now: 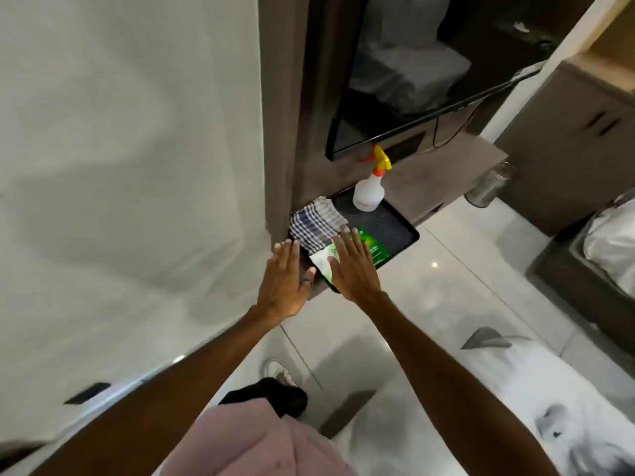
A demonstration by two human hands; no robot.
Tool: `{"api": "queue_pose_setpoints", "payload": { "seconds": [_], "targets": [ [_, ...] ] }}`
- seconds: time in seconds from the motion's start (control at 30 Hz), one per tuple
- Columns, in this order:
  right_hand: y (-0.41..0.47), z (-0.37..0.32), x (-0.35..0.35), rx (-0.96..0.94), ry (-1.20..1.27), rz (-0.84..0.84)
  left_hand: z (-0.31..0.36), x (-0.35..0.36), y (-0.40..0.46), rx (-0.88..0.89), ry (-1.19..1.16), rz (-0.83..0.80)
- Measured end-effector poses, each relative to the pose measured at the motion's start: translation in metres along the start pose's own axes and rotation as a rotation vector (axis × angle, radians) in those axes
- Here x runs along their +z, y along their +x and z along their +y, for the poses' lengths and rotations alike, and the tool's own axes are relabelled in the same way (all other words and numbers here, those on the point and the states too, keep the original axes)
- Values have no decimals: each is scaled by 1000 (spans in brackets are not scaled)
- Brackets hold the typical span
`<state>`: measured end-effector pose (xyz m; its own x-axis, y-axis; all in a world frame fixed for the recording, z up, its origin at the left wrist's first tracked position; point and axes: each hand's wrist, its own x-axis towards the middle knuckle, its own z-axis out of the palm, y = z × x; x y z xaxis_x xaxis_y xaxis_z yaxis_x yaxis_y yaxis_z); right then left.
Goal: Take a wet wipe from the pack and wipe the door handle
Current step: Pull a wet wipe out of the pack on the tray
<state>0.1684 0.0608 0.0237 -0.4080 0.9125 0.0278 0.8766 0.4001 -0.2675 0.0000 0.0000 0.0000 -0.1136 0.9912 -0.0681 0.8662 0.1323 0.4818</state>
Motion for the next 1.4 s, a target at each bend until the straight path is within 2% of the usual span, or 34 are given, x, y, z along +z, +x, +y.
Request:
{"api": "queue_pose_setpoints", "payload": {
  "seconds": [0.13, 0.23, 0.37, 0.43, 0.6, 0.67, 0.77, 0.93, 1.07, 1.2, 1.4],
  "targets": [
    [23, 62, 6, 90, -21, -179, 31, 46, 45, -16, -112, -227],
    [42, 104, 18, -59, -132, -367, 50, 83, 72, -60, -161, -342],
    [55, 131, 30, -255, -222, -522, 62, 110, 94, -39, -10, -398],
    [58, 138, 36, -296, -247, -506, 66, 120, 97, -58, 73, -403],
    [90, 156, 39, -491, -277, -490, 72, 129, 99, -126, 92, -359],
    [109, 165, 35, -650, -297, -494, 72, 128, 101, -131, 105, -383],
    [129, 173, 36, -928, -461, -477, 67, 133, 103, -133, 93, -387],
    [136, 184, 44, -1239, -638, -375, 65, 147, 98, -157, 56, -311],
    [158, 175, 31, -1213, -464, -379, 68, 146, 98, -225, -63, -258],
    [186, 160, 17, -959, -198, -395, 68, 141, 97, -257, -154, -273],
    [167, 167, 16, -495, 150, 27, 66, 136, 101, -228, -214, -263]
  ]
}}
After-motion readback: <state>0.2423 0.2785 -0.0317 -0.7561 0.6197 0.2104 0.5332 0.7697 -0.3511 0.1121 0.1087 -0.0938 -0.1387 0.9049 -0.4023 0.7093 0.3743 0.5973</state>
